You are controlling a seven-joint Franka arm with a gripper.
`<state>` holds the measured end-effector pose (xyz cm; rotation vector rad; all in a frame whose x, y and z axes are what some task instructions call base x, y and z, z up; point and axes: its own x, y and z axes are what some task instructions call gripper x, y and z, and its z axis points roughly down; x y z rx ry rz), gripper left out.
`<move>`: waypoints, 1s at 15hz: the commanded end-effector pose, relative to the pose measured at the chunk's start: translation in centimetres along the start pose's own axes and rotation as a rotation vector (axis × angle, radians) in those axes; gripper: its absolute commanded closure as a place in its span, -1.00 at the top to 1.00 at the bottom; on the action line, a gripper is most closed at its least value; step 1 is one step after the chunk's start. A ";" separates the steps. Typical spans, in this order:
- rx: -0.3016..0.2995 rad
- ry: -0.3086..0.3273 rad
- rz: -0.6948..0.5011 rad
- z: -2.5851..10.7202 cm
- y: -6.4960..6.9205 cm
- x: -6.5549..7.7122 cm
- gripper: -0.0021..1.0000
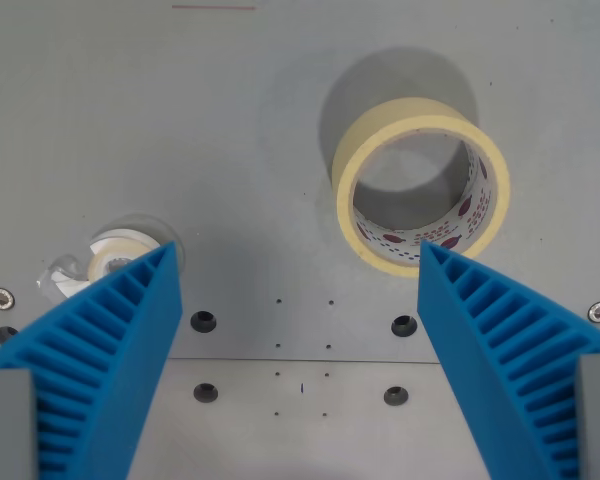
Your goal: Move in gripper positive x
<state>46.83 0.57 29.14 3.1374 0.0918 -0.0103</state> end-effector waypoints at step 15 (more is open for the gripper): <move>0.000 0.005 0.000 -0.3 0.0 7.5 1.00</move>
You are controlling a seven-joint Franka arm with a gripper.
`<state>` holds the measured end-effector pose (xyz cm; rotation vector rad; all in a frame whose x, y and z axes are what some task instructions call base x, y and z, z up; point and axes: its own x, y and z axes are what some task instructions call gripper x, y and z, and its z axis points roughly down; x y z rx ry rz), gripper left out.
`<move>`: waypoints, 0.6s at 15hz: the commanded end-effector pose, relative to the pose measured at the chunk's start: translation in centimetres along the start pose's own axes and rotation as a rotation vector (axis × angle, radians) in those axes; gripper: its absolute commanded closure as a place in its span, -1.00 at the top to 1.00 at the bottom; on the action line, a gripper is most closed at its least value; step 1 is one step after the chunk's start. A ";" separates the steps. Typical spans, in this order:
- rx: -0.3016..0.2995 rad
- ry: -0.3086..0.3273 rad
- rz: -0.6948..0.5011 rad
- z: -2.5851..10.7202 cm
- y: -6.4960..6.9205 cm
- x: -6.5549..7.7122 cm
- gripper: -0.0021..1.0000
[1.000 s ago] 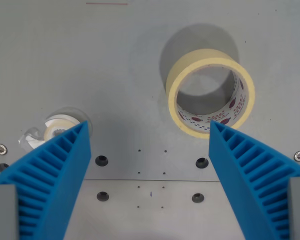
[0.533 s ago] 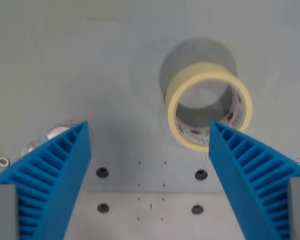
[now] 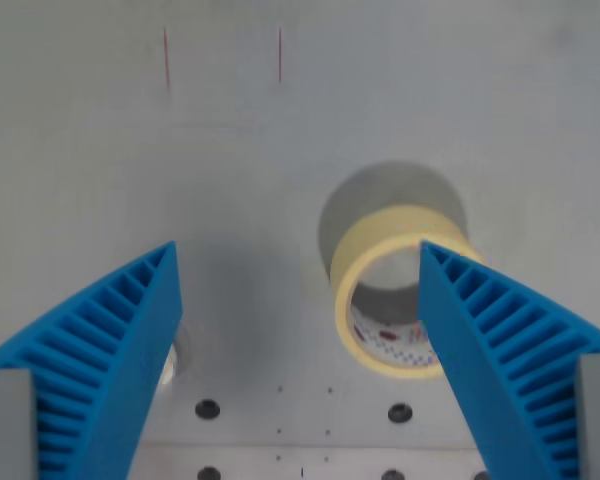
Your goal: Move in gripper positive x
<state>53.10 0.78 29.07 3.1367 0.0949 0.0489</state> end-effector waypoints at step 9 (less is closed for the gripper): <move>0.001 -0.033 0.002 -0.1 -0.1 5.8 1.00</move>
